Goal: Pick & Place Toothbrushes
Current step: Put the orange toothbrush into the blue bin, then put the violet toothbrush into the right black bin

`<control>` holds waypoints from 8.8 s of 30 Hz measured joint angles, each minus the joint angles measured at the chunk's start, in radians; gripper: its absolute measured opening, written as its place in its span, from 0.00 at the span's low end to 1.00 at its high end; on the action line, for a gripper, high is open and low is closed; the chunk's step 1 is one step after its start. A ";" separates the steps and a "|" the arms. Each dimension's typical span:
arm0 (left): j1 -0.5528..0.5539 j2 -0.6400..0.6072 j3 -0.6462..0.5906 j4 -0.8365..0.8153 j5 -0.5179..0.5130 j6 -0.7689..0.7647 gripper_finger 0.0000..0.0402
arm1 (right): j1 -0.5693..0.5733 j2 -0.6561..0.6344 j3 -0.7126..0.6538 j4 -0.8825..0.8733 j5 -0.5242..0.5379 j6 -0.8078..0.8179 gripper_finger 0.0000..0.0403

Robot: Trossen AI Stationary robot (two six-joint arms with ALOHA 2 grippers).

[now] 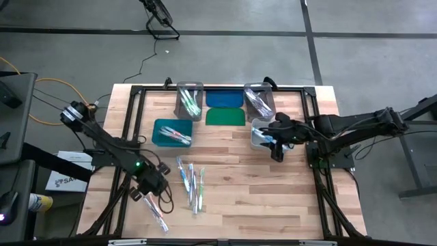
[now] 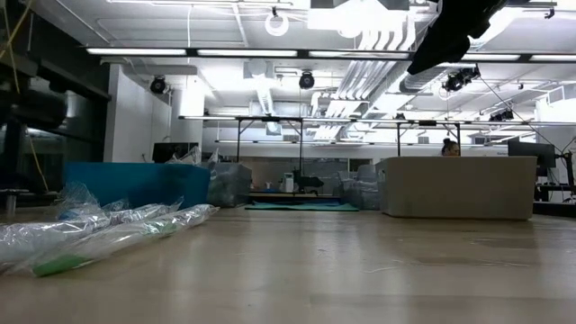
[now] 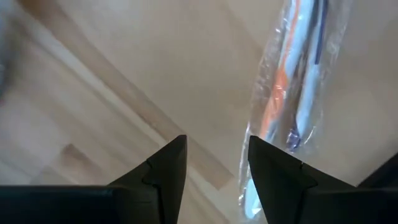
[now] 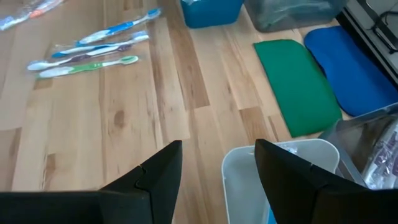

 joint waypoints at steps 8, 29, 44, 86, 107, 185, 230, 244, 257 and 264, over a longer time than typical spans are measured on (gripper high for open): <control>-0.085 0.047 0.000 0.000 0.001 -0.060 0.41 | 0.005 0.000 0.000 0.004 0.000 0.005 0.48; -0.175 0.049 -0.055 0.052 -0.053 -0.156 0.41 | 0.004 0.000 0.000 0.007 0.018 0.011 0.48; -0.175 0.108 -0.052 0.052 -0.067 -0.105 0.40 | 0.004 0.000 0.000 0.007 0.018 0.011 0.48; 0.239 0.025 0.276 -0.230 -0.509 0.098 0.00 | 0.004 0.001 0.000 0.006 0.018 -0.023 0.48; 0.751 0.025 0.290 -0.363 -0.562 0.547 0.00 | 0.004 0.001 0.000 0.006 0.018 -0.027 0.48; 0.466 -0.204 0.200 -0.292 -0.443 0.218 0.33 | 0.091 0.001 0.001 -0.054 0.018 0.304 0.48; -0.321 0.064 0.200 -0.111 -0.157 0.024 0.33 | 0.456 0.334 0.001 0.447 0.124 0.637 0.48; -0.371 0.237 0.200 0.004 -0.169 -0.160 0.33 | 0.467 0.398 0.001 0.520 0.152 0.657 0.48; -0.371 0.289 0.200 0.048 -0.174 -0.191 0.33 | 0.468 0.398 0.001 0.523 0.152 0.662 0.48; -0.371 0.339 0.201 0.063 -0.172 -0.208 0.33 | 0.480 0.398 0.001 0.522 0.160 0.662 0.48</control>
